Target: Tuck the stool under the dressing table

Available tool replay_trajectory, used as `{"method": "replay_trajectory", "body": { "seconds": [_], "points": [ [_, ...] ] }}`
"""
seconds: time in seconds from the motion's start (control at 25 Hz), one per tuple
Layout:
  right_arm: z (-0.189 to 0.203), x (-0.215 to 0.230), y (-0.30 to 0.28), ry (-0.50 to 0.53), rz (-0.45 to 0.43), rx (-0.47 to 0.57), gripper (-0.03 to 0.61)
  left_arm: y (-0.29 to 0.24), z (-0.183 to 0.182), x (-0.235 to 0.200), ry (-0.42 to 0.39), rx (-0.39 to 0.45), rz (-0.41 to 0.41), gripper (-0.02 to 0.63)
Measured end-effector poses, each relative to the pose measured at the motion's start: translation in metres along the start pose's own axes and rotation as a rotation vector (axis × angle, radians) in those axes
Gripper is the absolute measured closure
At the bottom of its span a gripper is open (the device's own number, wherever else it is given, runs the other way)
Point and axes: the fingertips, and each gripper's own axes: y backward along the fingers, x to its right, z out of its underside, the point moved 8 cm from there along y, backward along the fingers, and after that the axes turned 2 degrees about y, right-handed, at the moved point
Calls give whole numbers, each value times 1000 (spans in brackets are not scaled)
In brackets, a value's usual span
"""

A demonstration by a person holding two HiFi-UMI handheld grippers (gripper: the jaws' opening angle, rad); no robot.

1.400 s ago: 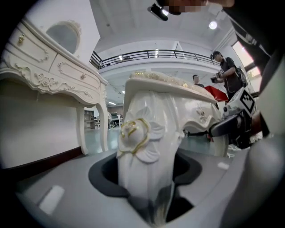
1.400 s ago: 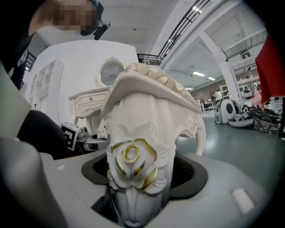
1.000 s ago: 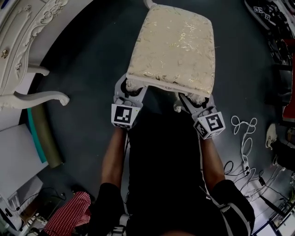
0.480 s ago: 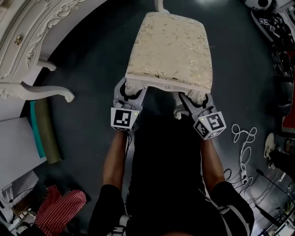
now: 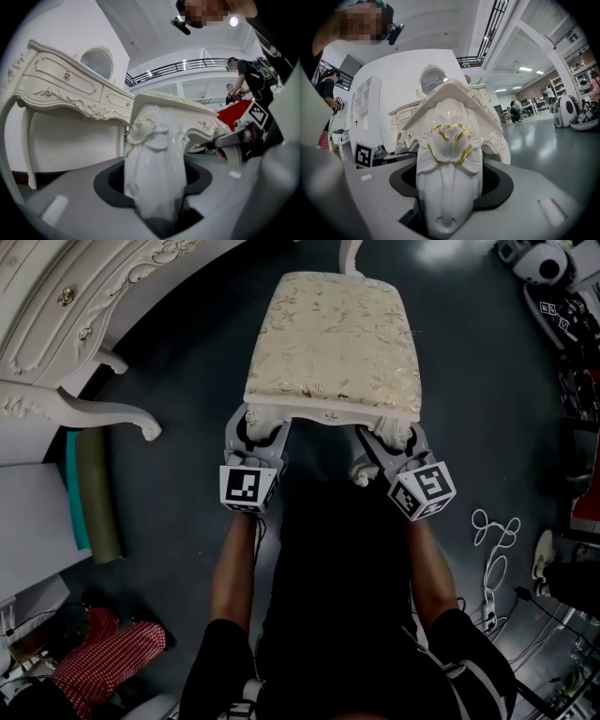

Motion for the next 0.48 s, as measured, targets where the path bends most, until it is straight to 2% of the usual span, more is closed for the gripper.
{"method": "replay_trajectory", "body": {
  "seconds": [0.32, 0.48],
  "points": [
    [-16, 2, 2, 30, -78, 33, 298, 14, -19, 11, -25, 35, -83, 365],
    [-22, -27, -49, 41, -113, 21, 299, 25, -20, -42, -14, 38, -123, 365]
  ]
}}
